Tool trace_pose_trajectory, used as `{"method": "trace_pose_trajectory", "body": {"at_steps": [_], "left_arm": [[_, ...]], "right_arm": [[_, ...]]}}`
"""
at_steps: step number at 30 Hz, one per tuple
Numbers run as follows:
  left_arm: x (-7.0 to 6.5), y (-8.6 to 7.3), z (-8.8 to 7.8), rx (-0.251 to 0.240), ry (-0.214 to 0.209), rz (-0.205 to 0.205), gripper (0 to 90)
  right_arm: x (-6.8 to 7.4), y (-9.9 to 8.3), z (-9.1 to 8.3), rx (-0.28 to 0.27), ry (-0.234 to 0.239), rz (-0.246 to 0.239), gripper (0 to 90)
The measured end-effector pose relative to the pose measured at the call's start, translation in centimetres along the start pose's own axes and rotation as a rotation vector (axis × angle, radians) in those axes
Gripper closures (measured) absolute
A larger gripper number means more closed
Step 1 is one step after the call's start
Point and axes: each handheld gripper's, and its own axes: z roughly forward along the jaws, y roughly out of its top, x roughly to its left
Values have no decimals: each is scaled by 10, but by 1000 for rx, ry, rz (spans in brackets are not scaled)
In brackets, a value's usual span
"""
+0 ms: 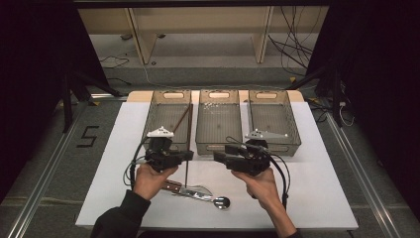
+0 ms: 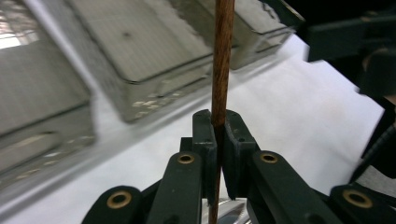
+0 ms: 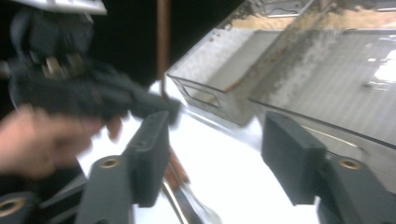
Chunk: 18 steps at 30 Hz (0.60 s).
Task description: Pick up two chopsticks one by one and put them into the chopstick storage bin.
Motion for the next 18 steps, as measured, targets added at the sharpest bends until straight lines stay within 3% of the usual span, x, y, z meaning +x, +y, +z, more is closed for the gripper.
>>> {"method": "trace_pose_trajectory", "body": {"at_steps": [6,12,18], "left_arm": [[25,20,-22,25,97,24,848],[50,45,-34,11,149,9,848],[67,67,-30,30,205,20,847]], "right_arm": [[-5,-13,-16,56,-77,-81,332],[-13,-26,-27,67,-88,-64,325],[-15,-35,-28,73,-91,-78,284]]}}
